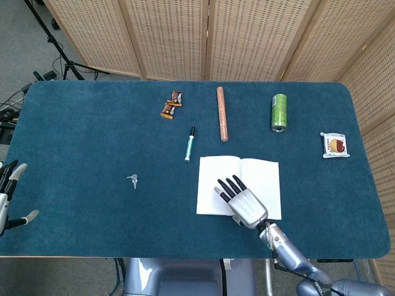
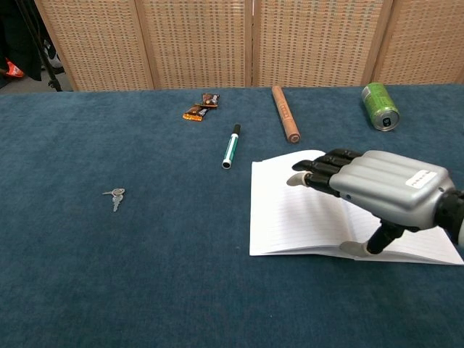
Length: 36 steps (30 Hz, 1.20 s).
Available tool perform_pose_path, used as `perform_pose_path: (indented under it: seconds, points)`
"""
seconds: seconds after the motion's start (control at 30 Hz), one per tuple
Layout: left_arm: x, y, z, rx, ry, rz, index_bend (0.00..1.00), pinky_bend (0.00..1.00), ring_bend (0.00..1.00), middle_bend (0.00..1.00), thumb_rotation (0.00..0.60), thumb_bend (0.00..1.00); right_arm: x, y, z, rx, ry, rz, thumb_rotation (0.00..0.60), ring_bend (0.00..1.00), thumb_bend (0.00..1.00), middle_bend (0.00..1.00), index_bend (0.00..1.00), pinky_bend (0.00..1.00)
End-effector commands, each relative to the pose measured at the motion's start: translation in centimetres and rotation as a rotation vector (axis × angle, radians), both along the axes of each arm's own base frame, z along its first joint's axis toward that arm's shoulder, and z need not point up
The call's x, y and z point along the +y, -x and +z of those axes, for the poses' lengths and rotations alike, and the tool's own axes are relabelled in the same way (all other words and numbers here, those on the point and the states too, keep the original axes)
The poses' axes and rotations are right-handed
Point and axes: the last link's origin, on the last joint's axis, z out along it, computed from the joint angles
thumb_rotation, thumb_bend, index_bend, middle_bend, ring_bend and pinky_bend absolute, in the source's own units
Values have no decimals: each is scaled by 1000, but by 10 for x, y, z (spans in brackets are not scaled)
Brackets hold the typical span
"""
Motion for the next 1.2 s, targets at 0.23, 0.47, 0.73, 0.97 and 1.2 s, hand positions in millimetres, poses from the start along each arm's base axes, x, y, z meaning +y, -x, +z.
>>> perform_pose_path:
  seconds: [0.23, 0.47, 0.73, 0.97, 1.2]
  points:
    - [0, 0, 1, -6, 2, -2, 0, 0, 0, 0, 600, 0, 6, -11, -28, 68, 14, 50, 600, 0, 337, 0, 0, 0]
    - [0, 1, 4, -20, 2, -4, 0, 0, 0, 0, 600, 0, 5, -13, -36, 96, 34, 59, 600, 0, 337, 0, 0, 0]
    - [0, 1, 6, -31, 0, -10, 0, 0, 0, 0, 600, 0, 1, -8, -40, 150, 76, 76, 600, 0, 337, 0, 0, 0]
    - [0, 1, 6, -29, 3, -10, 0, 0, 0, 0, 600, 0, 4, -9, -42, 154, 67, 78, 600, 0, 337, 0, 0, 0]
    - [-1, 0, 6, -31, 0, -10, 0, 0, 0, 0, 600, 0, 2, -10, -46, 166, 87, 83, 600, 0, 337, 0, 0, 0]
